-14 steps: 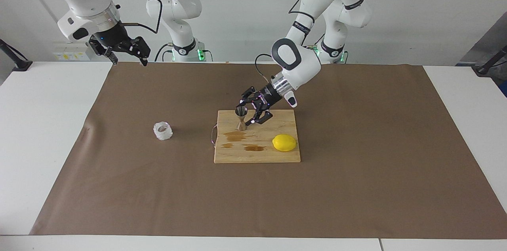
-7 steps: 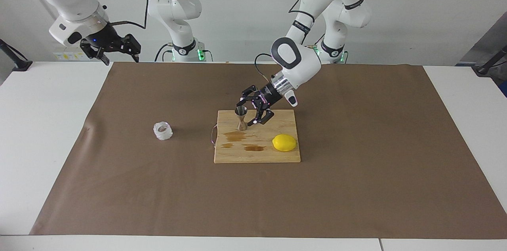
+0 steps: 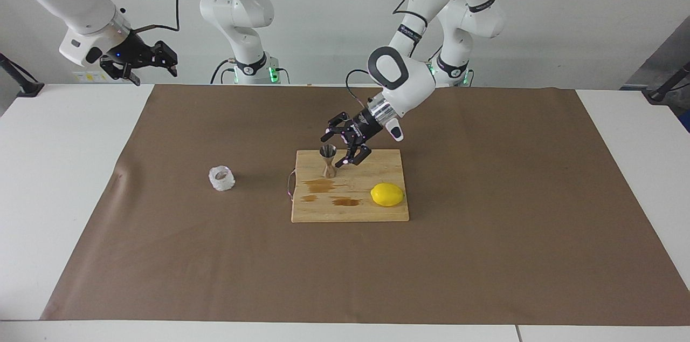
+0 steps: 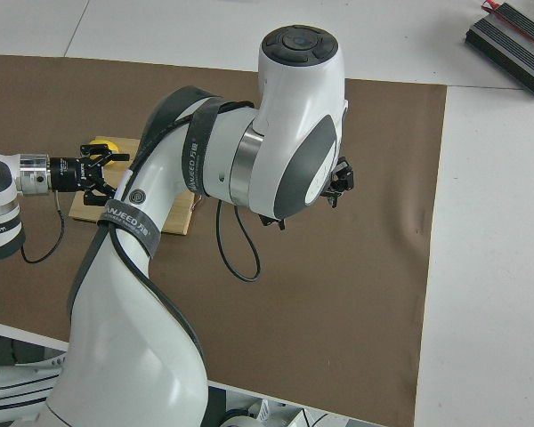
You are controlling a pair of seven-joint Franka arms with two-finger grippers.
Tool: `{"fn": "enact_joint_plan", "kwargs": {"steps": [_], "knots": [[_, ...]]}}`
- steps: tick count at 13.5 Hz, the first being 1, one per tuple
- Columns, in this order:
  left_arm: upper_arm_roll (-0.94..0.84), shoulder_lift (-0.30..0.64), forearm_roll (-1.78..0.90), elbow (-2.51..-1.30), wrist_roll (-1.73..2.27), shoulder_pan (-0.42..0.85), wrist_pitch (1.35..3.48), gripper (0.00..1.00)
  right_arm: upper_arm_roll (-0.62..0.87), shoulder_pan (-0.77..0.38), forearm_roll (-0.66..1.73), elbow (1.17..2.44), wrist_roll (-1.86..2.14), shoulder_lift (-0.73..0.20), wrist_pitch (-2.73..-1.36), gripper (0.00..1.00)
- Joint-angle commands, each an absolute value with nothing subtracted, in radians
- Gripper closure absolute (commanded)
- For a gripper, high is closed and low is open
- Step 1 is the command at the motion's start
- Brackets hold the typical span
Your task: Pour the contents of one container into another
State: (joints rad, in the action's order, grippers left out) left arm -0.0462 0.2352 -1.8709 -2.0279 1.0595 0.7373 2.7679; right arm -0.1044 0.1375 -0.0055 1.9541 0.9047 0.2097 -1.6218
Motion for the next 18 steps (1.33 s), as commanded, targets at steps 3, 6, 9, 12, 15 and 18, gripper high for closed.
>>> {"fn": "enact_joint_plan", "kwargs": {"steps": [3,6,9,12,15,18], "knots": [[-0.037,0.158,-1.737,-2.098,1.058,0.654,2.62,0.0,-0.101,0.176,0.026,2.068,1.279,0.241,-1.822,0.0],[-0.034,0.14,-1.598,-2.108,1.089,0.579,2.504,0.0,-0.101,0.254,0.144,2.079,1.493,0.169,-1.863,0.0],[-0.032,0.144,-1.282,-2.065,1.242,0.474,2.352,0.0,-0.101,0.296,0.245,2.082,1.623,0.112,-1.888,0.0],[-0.029,0.159,-1.099,-1.998,1.247,0.404,2.257,0.0,-0.101,0.325,0.398,2.079,1.79,0.017,-1.901,0.0],[-0.031,0.176,-0.904,-1.925,1.236,0.322,2.152,0.0,-0.1,0.313,0.466,2.079,1.819,-0.049,-1.965,0.0],[-0.029,0.189,-0.699,-1.862,1.203,0.287,2.103,0.0,-0.095,0.281,0.564,2.08,1.862,-0.118,-2.055,0.0]]}}
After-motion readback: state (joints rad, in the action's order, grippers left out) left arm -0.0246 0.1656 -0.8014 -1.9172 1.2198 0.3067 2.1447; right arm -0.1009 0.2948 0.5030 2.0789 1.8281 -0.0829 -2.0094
